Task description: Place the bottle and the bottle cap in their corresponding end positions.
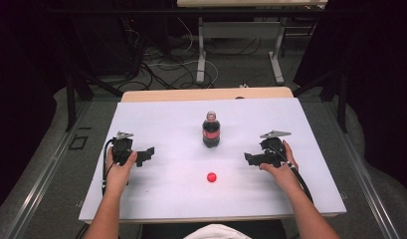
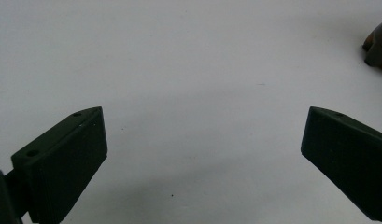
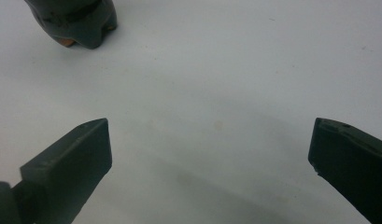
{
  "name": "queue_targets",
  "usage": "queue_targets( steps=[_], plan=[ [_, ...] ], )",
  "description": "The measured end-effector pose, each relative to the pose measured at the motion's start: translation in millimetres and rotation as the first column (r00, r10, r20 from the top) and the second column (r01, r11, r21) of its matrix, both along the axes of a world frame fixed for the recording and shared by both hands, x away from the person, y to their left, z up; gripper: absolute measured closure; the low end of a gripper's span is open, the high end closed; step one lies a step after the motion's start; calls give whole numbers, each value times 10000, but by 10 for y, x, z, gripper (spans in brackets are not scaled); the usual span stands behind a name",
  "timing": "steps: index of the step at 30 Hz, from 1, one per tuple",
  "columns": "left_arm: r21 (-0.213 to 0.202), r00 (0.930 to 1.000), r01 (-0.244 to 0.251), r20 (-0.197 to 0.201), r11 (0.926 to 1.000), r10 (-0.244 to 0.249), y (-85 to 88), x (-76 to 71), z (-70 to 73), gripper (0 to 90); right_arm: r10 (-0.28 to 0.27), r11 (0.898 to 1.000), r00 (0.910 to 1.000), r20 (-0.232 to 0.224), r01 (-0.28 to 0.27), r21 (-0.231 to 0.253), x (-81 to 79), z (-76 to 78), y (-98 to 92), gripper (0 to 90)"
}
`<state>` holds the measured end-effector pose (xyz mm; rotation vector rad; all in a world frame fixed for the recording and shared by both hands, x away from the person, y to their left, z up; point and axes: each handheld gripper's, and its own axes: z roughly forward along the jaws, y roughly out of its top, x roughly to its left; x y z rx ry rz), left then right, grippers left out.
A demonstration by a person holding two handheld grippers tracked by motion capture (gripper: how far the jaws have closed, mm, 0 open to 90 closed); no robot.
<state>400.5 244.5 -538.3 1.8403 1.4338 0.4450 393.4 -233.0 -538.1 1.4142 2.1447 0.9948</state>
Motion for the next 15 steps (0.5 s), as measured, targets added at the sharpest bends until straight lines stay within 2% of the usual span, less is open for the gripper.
queue_targets(
  steps=[1, 2, 6, 7, 10, 15],
  plan=[
    [-20, 9999, 45, -158, 10000, -45, 12, -3, 10, 7, -30, 10000, 10000, -60, 30, 20, 0, -3, 4, 0],
    [-22, 10000, -67, -29, 10000, 67, 16, -2, -2, 7, -20, 10000, 10000, -58, 20, 12, 2, -8, 6, 0],
    [-105, 9998, -151, -100, 9998, 150, 36, -2, -8, 7, 29, 10000, 10000, -62, -29, -64, 12, -24, 4, 0],
    [-86, 9996, -69, -281, 9999, 66, 50, -4, 3, 7, 25, 10000, 10000, -61, -26, -77, 13, -24, 1, 0],
    [-178, 9997, -217, -94, 9996, 215, 44, 0, -17, 7, -63, 10000, 9999, -78, 63, -30, 10, -19, -5, 0],
    [-205, 9997, -250, -82, 9995, 249, 61, 0, -10, 7, 1, 10000, 10000, -67, -1, -55, 11, -19, -4, 0]
  ],
)
